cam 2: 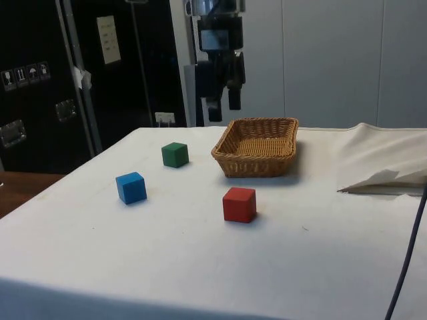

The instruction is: Pick up exactly two blocks and place them into the basket.

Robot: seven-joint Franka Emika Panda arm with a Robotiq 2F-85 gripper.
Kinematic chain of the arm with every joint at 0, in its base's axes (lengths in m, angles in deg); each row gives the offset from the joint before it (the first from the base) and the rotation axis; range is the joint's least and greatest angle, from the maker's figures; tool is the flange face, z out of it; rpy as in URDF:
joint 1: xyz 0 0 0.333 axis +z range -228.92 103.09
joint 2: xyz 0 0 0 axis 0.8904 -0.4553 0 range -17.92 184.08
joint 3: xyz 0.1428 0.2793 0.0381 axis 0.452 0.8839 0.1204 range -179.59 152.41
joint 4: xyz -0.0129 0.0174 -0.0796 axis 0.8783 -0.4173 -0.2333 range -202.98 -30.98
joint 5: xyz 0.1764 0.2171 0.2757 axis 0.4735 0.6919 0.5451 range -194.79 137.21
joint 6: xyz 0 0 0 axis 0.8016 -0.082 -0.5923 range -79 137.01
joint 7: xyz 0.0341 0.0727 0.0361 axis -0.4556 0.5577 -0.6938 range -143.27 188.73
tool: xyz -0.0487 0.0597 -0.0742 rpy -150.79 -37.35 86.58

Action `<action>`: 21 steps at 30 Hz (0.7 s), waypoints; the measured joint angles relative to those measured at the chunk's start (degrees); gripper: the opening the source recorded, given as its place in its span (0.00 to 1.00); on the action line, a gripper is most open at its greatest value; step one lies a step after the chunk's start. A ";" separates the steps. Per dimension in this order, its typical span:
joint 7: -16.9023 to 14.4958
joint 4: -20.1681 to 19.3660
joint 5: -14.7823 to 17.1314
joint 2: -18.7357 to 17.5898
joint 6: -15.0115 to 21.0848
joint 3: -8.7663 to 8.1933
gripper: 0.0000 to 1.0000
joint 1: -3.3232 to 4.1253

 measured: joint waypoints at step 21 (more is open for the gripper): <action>1.20 -6.19 0.63 -6.65 14.21 2.58 1.00 0.06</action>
